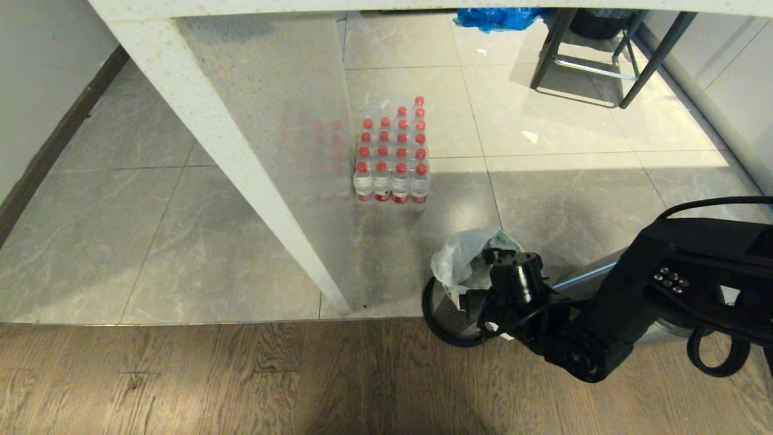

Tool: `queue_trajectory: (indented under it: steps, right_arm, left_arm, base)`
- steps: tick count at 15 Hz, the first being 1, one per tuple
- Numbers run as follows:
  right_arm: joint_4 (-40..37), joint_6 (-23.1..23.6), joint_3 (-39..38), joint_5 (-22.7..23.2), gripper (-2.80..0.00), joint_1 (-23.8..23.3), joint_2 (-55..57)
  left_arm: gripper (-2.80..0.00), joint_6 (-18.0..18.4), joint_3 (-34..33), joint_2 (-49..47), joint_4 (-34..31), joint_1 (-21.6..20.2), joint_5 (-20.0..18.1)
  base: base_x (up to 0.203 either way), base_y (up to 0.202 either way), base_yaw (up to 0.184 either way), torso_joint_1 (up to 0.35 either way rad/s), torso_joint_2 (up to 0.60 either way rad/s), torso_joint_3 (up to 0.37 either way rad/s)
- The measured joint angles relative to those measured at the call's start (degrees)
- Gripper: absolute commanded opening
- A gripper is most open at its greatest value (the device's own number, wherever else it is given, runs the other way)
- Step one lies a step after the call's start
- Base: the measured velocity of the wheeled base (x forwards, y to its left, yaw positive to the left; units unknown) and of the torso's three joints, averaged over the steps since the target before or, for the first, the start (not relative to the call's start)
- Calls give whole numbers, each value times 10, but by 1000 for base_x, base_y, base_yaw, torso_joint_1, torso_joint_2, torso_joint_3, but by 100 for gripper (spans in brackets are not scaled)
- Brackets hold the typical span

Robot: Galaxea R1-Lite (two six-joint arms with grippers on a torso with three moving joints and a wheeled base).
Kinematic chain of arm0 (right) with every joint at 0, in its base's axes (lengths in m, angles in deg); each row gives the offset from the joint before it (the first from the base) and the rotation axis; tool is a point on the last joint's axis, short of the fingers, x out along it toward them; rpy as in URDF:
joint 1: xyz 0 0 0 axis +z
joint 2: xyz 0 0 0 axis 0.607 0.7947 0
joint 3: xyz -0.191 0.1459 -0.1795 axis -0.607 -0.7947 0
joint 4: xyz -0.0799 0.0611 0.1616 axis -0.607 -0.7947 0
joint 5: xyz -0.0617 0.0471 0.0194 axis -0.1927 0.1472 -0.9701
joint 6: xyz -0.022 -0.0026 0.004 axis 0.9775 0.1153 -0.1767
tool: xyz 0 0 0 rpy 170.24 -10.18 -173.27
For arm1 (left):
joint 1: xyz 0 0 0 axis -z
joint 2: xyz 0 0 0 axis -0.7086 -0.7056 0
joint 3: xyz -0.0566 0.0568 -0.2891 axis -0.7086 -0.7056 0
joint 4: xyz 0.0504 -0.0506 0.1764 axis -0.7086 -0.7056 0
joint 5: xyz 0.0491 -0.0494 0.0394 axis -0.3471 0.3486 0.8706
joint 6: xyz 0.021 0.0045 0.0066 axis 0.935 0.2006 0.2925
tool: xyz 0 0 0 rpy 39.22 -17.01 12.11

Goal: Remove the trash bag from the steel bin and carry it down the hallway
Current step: Pick up the trash bag

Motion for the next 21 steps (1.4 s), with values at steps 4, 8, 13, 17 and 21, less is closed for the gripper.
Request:
queue_trajectory:
  steps: [4, 8, 13, 17, 21]
  right_arm:
    - [13, 18, 1, 0, 0, -15, 13]
    - [28, 40, 8, -18, 0, -21, 36]
    - [29, 43, 25, -24, 0, -22, 65]
    - [34, 45, 37, -31, -280, -23, 82]
    - [35, 54, 53, -37, -280, -23, 101]
  left_arm:
    - [-280, 0, 0, 0, 0, 0, 0]
    - [-280, 0, 0, 0, 0, 0, 0]
    - [-280, 0, 0, 0, 0, 0, 0]
    - [-280, 0, 0, 0, 0, 0, 0]
    - [-280, 0, 0, 0, 0, 0, 0]
  base:
    - [0, 0, 0, 0, 0, 0]
    - [0, 0, 0, 0, 0, 0]
    - [0, 0, 0, 0, 0, 0]
    - [0, 0, 0, 0, 0, 0]
    - [0, 0, 0, 0, 0, 0]
